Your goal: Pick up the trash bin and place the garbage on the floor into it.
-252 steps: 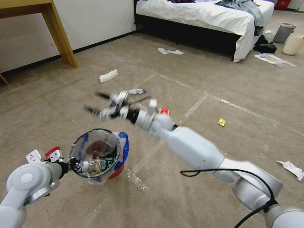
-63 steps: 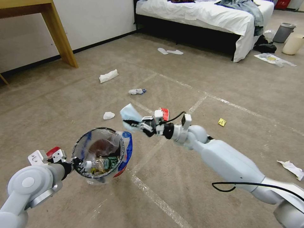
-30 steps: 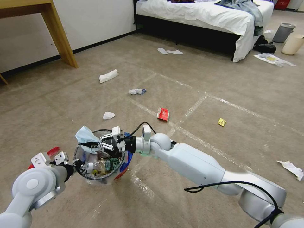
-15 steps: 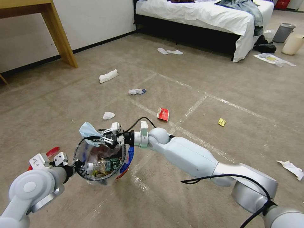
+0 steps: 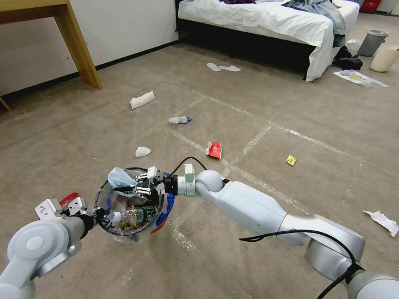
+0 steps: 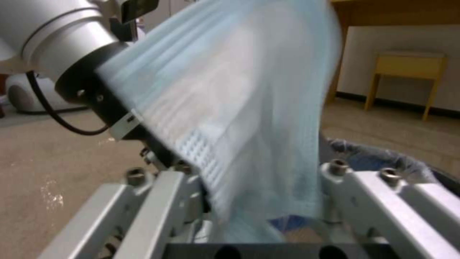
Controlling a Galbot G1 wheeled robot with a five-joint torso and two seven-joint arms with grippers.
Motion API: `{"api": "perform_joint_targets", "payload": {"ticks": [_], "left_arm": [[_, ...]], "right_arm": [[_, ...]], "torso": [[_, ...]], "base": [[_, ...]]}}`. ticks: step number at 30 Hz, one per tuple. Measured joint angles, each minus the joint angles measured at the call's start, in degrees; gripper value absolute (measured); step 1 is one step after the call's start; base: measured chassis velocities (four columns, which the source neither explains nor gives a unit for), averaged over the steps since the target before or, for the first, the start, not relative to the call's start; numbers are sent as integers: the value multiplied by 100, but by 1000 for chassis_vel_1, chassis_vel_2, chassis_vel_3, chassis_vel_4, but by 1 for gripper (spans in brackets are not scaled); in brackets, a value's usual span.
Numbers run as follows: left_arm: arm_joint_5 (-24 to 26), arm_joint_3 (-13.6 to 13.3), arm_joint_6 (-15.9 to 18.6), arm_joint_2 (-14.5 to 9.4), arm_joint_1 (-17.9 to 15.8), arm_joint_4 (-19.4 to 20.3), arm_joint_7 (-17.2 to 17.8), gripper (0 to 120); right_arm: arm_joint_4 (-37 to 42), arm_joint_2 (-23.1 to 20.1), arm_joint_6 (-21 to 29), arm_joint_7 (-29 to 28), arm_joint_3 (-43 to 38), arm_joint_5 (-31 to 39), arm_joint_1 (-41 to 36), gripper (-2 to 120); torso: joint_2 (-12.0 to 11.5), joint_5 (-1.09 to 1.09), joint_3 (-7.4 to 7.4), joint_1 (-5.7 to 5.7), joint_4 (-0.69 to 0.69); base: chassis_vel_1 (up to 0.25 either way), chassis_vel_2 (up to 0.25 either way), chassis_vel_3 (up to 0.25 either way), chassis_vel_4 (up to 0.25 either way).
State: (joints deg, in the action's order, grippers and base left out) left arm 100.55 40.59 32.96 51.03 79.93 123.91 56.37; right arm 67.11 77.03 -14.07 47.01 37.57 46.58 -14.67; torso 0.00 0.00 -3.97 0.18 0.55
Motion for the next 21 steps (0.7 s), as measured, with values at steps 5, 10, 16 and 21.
{"api": "perform_joint_targets", "payload": {"ticks": [5, 10, 16, 21], "left_arm": [[23, -2, -10, -16, -7, -17, 15, 0], [57, -1, -21, -23, -22, -10, 24, 0], [57, -1, -23, -12, -13, -3, 28, 0], [56, -3, -31, -4, -13, 1, 31, 0]], "right_arm": [[44, -22, 75, 36, -24, -37, -6, 56], [111, -21, 122, 44, -28, -47, 50, 77], [164, -20, 125, 9, -27, -39, 71, 96], [233, -52, 113, -83, -36, -8, 91, 100]], "torso": [[0, 0, 0, 0, 0], [0, 0, 0, 0, 0], [0, 0, 0, 0, 0], [0, 0, 0, 0, 0]], "base": [[0, 0, 0, 0], [0, 0, 0, 0], [0, 0, 0, 0], [0, 0, 0, 0]]}}
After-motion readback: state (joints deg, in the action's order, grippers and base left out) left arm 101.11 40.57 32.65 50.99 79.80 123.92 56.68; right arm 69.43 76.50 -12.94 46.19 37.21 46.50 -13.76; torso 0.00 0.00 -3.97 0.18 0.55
